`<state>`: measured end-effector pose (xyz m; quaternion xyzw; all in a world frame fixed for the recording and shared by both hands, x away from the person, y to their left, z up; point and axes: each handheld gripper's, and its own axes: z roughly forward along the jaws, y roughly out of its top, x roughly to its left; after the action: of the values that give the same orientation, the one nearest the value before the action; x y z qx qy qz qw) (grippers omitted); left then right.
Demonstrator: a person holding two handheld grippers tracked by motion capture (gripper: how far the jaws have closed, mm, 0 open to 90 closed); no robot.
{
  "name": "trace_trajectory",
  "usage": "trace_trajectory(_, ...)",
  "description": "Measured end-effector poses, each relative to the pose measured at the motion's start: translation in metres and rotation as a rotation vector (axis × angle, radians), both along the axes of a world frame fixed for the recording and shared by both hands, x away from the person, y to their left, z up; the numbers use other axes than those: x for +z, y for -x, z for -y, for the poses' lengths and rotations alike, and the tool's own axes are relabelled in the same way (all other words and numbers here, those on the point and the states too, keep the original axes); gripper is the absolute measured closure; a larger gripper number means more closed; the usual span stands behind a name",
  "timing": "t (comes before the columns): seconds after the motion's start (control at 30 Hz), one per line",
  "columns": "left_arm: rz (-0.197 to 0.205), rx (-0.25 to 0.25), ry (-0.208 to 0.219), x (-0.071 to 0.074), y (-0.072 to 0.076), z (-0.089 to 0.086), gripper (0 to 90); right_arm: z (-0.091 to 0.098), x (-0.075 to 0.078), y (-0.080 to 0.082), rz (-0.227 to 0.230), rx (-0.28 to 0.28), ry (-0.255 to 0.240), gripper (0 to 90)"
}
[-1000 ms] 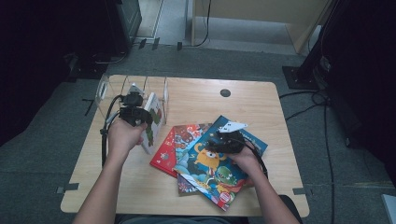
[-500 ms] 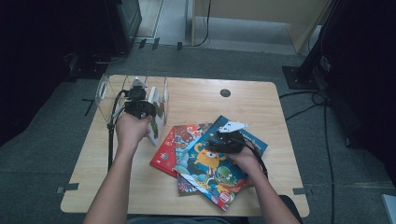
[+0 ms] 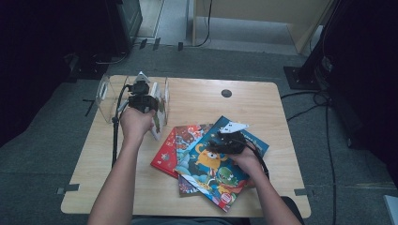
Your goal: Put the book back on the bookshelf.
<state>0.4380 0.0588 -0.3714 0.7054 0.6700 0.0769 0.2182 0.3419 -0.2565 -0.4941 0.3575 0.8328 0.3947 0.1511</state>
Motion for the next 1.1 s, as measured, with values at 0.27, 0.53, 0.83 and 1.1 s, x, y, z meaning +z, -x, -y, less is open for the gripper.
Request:
trace_trajectory(0.27,-0.007,0.003,-0.006,-0.006,-0.014,0.007,77.1,0.0,0.0,0.0,0.002,0.002,0.0,45.7)
trace_trajectory(0.53,0.004,0.012,-0.019,-0.004,-0.023,0.01,77.1,0.0,0.0,0.0,0.003,0.006,0.001,46.3)
trace_trajectory(0.83,0.001,0.019,-0.019,-0.006,-0.031,0.013,76.9,0.0,0.0,0.0,0.004,0.007,0.001,46.6)
trace_trajectory(1.1,-0.006,0.02,-0.019,-0.01,-0.04,0.013,76.7,0.0,0.0,0.0,0.005,0.009,0.001,46.9)
